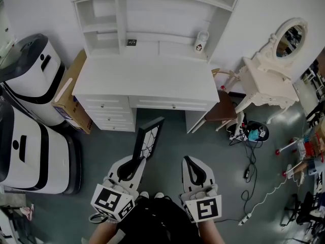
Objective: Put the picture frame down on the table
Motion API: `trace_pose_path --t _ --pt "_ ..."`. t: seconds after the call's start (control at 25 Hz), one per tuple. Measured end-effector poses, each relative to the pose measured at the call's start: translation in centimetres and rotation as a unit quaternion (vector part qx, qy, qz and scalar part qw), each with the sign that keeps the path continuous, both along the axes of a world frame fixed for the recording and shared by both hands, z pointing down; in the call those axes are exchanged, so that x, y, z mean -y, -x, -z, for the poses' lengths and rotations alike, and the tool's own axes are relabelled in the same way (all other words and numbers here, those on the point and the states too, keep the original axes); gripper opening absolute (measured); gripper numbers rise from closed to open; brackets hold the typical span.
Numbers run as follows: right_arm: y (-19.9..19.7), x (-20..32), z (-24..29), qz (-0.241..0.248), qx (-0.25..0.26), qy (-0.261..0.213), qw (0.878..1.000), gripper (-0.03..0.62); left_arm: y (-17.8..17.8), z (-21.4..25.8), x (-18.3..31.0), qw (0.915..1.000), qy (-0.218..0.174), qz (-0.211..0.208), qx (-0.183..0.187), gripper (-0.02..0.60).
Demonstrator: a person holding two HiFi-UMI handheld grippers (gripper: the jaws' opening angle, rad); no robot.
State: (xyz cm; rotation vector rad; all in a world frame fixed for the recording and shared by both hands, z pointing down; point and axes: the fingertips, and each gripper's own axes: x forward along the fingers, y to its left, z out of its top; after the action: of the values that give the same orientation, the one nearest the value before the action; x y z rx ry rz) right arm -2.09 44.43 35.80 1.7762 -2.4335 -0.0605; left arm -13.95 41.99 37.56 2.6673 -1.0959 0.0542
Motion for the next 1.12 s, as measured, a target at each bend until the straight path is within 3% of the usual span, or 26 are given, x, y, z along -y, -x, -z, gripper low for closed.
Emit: trace_pose_path --t 0.64,0.92,1.12 --pt "2.8 -1.1 -0.2 -0.032 -0.004 0.005 0.999 0.002 2.9 -0.6 -0.1 0.9996 -0.007 -0.027 -0.01 0.034" --pt "2.6 -1.2 -0.1 -0.04 -0.004 -0.001 0.999 0.002 3.0 -0.3 0.4 0.9995 -0.006 -0.031 -0.008 0.034" --pt "2.2 0.3 -0.7 -0.043 -0.008 0.019 0.999 0.002 2.8 -0.4 1.6 0.9996 0.0 -0.027 -0.006 0.034"
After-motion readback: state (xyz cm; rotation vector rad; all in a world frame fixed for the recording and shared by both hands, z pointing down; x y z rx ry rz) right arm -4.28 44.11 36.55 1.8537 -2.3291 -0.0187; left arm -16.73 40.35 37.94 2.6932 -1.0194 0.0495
